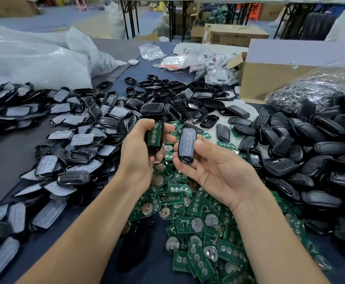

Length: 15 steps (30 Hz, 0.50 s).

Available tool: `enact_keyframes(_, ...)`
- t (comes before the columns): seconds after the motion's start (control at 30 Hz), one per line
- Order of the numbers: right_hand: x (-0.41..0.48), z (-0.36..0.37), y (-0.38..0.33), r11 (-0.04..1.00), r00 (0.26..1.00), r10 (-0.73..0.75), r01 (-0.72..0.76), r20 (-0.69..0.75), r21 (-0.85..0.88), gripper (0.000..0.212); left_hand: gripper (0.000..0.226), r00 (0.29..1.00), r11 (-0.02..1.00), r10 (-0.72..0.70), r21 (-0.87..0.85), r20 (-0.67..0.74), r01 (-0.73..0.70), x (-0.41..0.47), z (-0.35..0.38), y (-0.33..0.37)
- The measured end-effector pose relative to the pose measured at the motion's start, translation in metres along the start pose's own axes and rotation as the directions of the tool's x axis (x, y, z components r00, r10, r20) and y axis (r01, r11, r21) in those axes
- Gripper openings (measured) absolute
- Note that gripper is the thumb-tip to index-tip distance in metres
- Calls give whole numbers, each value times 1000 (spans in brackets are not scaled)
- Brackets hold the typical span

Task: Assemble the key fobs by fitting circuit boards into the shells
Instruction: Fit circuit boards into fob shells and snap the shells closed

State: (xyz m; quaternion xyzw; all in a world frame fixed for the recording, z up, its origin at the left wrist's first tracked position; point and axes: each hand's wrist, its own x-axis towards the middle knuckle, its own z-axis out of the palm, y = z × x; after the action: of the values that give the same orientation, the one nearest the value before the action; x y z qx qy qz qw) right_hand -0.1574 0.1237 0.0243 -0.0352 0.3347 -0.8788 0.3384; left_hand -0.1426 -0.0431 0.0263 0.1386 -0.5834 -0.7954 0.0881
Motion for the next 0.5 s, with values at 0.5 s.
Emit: enact_keyframes(0.5, 9, 1, 8, 945, 943, -230, 158, -240, -287, 23, 28, 978, 942, 203, 265, 38, -206, 1, 1, -7)
